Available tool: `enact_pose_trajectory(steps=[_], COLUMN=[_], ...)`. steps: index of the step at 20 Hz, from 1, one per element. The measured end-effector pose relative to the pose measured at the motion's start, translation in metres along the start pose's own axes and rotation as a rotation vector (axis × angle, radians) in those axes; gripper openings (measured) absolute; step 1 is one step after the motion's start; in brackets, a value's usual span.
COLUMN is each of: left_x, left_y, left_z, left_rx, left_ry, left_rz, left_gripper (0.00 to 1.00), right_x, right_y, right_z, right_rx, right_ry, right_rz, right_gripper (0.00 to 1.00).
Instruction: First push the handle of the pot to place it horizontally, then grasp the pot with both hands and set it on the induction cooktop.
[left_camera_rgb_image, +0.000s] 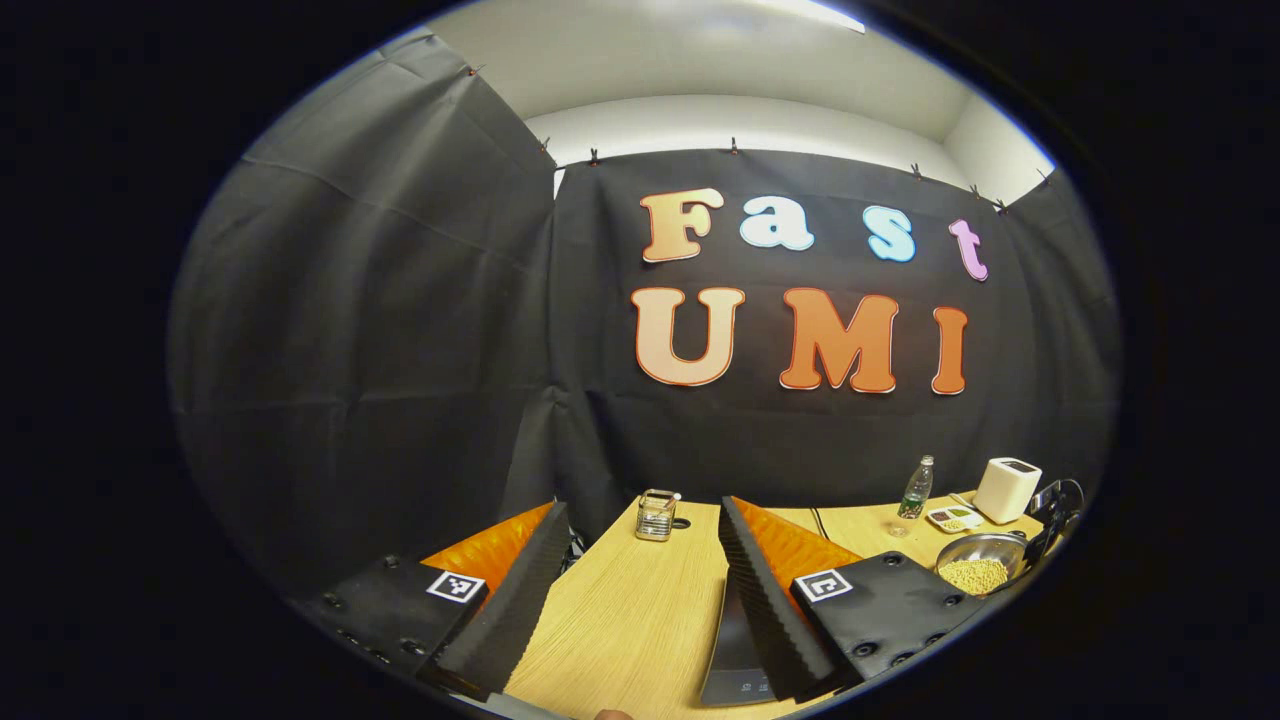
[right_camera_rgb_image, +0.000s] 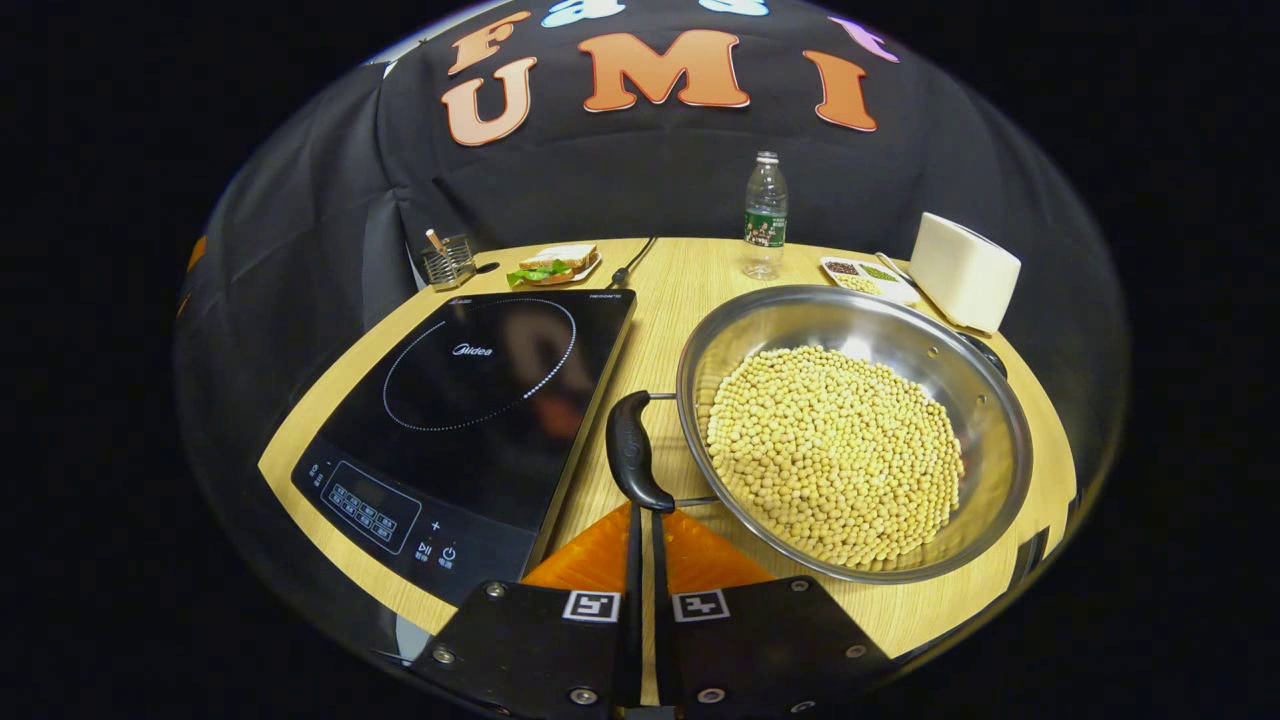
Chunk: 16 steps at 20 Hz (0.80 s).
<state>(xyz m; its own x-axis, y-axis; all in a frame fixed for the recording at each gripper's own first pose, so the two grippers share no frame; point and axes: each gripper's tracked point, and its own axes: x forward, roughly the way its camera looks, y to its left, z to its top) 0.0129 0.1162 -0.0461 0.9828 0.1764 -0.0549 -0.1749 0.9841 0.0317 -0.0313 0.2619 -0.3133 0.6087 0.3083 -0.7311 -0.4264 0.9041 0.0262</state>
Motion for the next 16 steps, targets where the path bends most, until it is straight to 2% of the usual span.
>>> enact_pose_trajectory(steps=[9,16], left_x=[0.005,0.013], left_y=[0.010,0.014], left_z=[-0.011,-0.021], left_rx=[-0.027,-0.011], left_ry=[0.021,0.035], left_rz=[-0.001,-0.003], left_gripper=[0.97,0.97], right_x=[0.014,0.025], right_y=[0.007,0.009], right_z=[0.010,0.018], right_rx=[0.030,0.056], right_ry=[0.000,-0.001], right_rz=[-0.012,-0.029], right_gripper=[0.05,0.05])
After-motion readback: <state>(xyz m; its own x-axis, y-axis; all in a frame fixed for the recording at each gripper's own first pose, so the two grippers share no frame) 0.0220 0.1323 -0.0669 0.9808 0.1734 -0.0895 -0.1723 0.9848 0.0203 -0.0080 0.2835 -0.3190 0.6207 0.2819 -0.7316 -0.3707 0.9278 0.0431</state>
